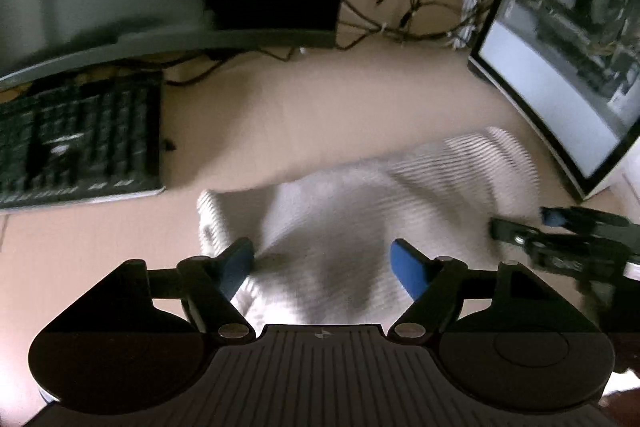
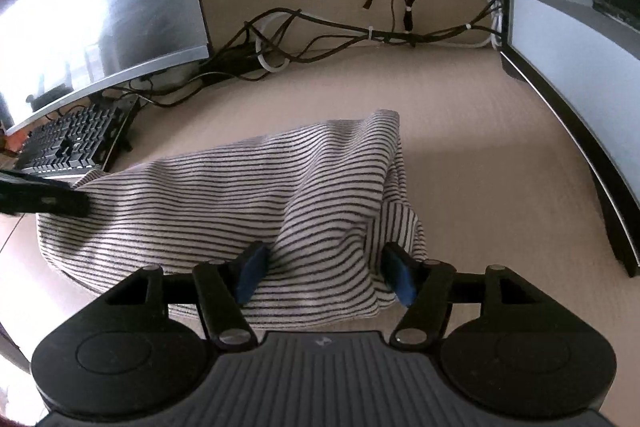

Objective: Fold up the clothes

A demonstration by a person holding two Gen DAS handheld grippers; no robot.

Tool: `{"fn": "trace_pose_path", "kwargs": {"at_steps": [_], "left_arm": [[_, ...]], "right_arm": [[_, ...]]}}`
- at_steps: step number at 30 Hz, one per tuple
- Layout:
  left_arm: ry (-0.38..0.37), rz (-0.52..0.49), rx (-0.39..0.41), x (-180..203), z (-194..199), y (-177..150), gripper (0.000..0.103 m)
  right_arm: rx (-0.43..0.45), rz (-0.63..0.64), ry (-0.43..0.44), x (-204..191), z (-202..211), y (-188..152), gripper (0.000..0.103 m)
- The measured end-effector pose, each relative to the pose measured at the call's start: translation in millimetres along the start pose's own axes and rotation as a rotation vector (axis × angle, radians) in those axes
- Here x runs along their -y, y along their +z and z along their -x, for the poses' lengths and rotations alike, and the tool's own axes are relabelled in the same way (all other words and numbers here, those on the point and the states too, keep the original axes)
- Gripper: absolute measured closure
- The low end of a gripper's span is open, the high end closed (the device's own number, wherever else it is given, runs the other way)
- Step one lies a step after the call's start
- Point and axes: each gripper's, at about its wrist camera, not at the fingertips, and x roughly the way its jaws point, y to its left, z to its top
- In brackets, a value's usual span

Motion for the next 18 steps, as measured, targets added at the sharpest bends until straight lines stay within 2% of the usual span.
{"fn": "trace_pose_path", "kwargs": {"at_steps": [2,3,5,6,7,13,18], "left_arm": [[0.009,0.045,-0.034,-6.6,3.0,-11.3,0.036],[0.016,0.073,-0.065,-11.1,-2.3,-17.0,0.045],[0.042,0.13,-0.139,-20.6,-20.6,-27.1,0.049],[0.045,0.16,-0.168,-25.0,-30.5,-31.0,0.057],[0.044,0.174,-0.176,-27.2,-36.8,-32.5,0.061],[0.039,0.132,-0.135,-27.4,-54.7,-20.2,0.06],[0.049,0.087,-0.137,-18.1,-64.8,-7.0,0.057]], "right_arm": [[0.006,-0.002,-0.002,0.2,0.2,-0.5,0.038],[0.007,-0.002,-0.006,-0.7,0.1,-0.3,0.037],[0.007,-0.001,-0.012,-2.3,0.3,-0.1,0.036],[0.007,0.002,-0.016,-3.0,0.5,-0.1,0.036],[0.006,0.004,-0.018,-3.3,0.8,0.0,0.036],[0.007,0.014,-0.027,-3.6,1.6,-1.4,0.034],[0.019,0.042,-0.038,3.4,-6.4,3.7,0.031]]}}
